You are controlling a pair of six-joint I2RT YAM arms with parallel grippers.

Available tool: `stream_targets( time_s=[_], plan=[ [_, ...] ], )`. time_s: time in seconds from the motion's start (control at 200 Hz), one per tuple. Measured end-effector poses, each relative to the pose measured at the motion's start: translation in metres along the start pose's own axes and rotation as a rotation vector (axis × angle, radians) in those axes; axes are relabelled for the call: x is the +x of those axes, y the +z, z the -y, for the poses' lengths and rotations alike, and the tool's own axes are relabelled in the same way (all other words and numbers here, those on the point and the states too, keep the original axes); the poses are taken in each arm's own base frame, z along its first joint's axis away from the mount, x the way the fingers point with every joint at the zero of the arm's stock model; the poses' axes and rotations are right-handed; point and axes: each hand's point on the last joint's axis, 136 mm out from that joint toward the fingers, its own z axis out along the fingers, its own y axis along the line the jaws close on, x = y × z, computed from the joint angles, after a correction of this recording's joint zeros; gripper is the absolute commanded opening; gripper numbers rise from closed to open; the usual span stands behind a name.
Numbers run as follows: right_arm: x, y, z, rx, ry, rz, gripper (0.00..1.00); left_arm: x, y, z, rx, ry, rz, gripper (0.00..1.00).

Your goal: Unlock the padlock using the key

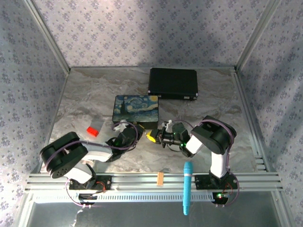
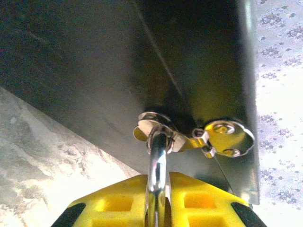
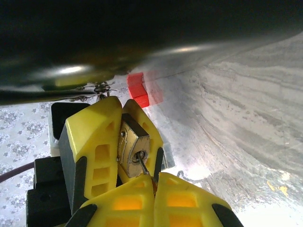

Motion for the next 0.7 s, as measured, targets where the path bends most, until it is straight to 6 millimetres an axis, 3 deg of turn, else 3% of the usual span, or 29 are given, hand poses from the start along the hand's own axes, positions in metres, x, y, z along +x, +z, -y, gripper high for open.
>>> stream_targets(
  time_s=[0.225, 0.495, 0.595, 0.7],
  plan=[
    [-0.011, -0.002, -0.006, -0.017, 0.004, -0.027, 0.0, 0.009, 0.004, 0.008, 0.048, -0.035, -0.033, 0.0],
    [-0.013, -0.005, 0.001, -0.004, 0.01, -0.089, 0.0, 0.014, 0.008, 0.005, 0.051, -0.042, -0.056, 0.0],
    [-0.013, -0.005, 0.002, 0.001, 0.005, -0.091, 0.06, 0.015, 0.01, 0.005, 0.039, -0.038, -0.057, 0.0],
    [-0.013, -0.005, 0.004, 0.017, -0.004, -0.084, 0.21, 0.017, 0.012, 0.003, 0.016, -0.031, -0.063, 0.0]
  ],
)
